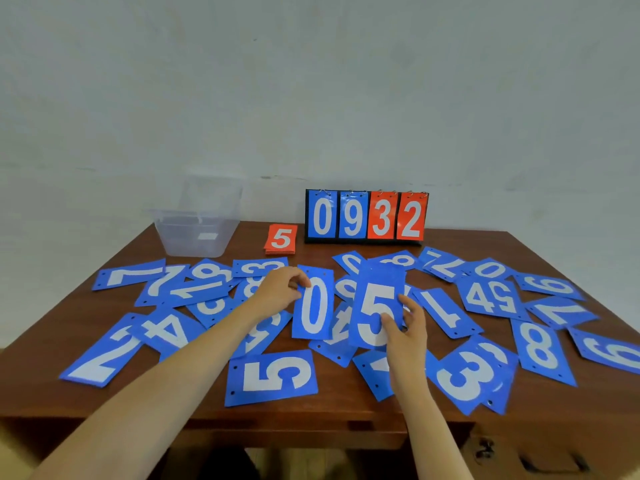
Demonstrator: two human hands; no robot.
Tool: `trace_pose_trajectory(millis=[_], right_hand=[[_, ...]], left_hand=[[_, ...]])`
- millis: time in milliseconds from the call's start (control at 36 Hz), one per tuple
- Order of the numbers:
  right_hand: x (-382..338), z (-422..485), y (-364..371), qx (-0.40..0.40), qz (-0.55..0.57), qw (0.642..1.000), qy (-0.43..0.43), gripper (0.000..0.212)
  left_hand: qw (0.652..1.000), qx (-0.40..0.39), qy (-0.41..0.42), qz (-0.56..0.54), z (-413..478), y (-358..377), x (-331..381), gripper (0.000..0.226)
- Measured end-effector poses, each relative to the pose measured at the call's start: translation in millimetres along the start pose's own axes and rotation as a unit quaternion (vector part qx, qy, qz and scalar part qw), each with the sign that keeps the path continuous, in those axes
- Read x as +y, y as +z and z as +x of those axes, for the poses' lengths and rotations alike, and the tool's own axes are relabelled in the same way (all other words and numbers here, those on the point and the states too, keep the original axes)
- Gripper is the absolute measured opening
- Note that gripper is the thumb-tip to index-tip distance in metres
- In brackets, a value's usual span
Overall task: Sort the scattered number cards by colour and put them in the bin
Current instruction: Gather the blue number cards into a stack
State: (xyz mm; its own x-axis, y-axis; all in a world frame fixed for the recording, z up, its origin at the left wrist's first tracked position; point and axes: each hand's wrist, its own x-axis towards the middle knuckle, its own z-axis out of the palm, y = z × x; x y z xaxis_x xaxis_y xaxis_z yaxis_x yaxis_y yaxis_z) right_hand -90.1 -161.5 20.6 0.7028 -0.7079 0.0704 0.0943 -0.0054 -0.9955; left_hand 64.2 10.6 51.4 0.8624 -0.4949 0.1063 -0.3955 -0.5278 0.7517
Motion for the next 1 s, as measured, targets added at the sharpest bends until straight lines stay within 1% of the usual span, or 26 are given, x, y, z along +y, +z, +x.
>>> trace_pose_trajectory(millis=[83, 139, 222, 306, 389, 444, 528, 639, 694, 722, 778, 861, 889, 944, 1000], right_hand=[[-3, -4, -3, 0.005, 0.0, 1.0, 0.001, 0.039], [-5, -7, -5, 0.007, 0.001, 1.0, -0.002, 0.04], [-8, -10, -7, 0.008, -0.001, 1.0, -0.003, 0.04], [-9, -12, -7, 0.007, -0.002, 1.0, -0.006, 0.04], [-9, -14, -8, 0.004, -0.013, 0.999, -0.029, 0.039], [-10, -16, -8, 0.006, -0.026, 0.999, -0.045, 0.037], [-11, -19, -10, 0.021, -0.055, 0.996, -0.067, 0.036], [-6, -18, -8, 0.027, -0.091, 0.992, -0.08, 0.035], [-4, -19, -7, 0.024, -0.097, 0.992, -0.079, 0.035], [-5, -20, -6, 0.019, -0.096, 0.992, -0.081, 0.035], [-9, -24, -4, 0.005, -0.079, 0.993, -0.084, 0.029], [-11, -28, 3, -0.048, -0.036, 0.995, -0.076, 0.02], [-10, -28, 6, -0.066, -0.032, 0.995, -0.071, 0.021], [-3, -26, 9, -0.09, -0.042, 0.993, -0.069, 0.033], [3, -24, 10, -0.102, -0.05, 0.991, -0.066, 0.041]], left_hand=[[0.998, 0.054, 0.03, -0.027, -10, 4, 1, 0.035], [0.996, 0.063, 0.044, -0.054, -17, 5, 4, 0.032], [0.989, 0.057, 0.026, -0.136, -26, 6, 11, 0.027], [0.973, 0.03, 0.001, -0.23, -31, 7, 17, 0.026], [0.959, 0.007, -0.021, -0.283, -33, 9, 20, 0.026], [0.944, 0.001, -0.036, -0.327, -35, 11, 24, 0.028], [0.913, -0.001, -0.056, -0.405, -37, 12, 33, 0.027], [0.89, -0.006, -0.084, -0.449, -39, 14, 37, 0.025], [0.89, -0.011, -0.084, -0.449, -40, 16, 38, 0.025], [0.896, -0.015, -0.08, -0.436, -41, 17, 39, 0.025], [0.919, -0.021, -0.061, -0.388, -44, 21, 41, 0.023], [0.96, -0.011, -0.009, -0.278, -50, 31, 42, 0.019], [0.968, -0.004, 0.007, -0.25, -51, 33, 42, 0.018], [0.978, 0.015, 0.038, -0.206, -52, 37, 43, 0.018], [0.983, 0.038, 0.052, -0.173, -53, 38, 42, 0.022]])
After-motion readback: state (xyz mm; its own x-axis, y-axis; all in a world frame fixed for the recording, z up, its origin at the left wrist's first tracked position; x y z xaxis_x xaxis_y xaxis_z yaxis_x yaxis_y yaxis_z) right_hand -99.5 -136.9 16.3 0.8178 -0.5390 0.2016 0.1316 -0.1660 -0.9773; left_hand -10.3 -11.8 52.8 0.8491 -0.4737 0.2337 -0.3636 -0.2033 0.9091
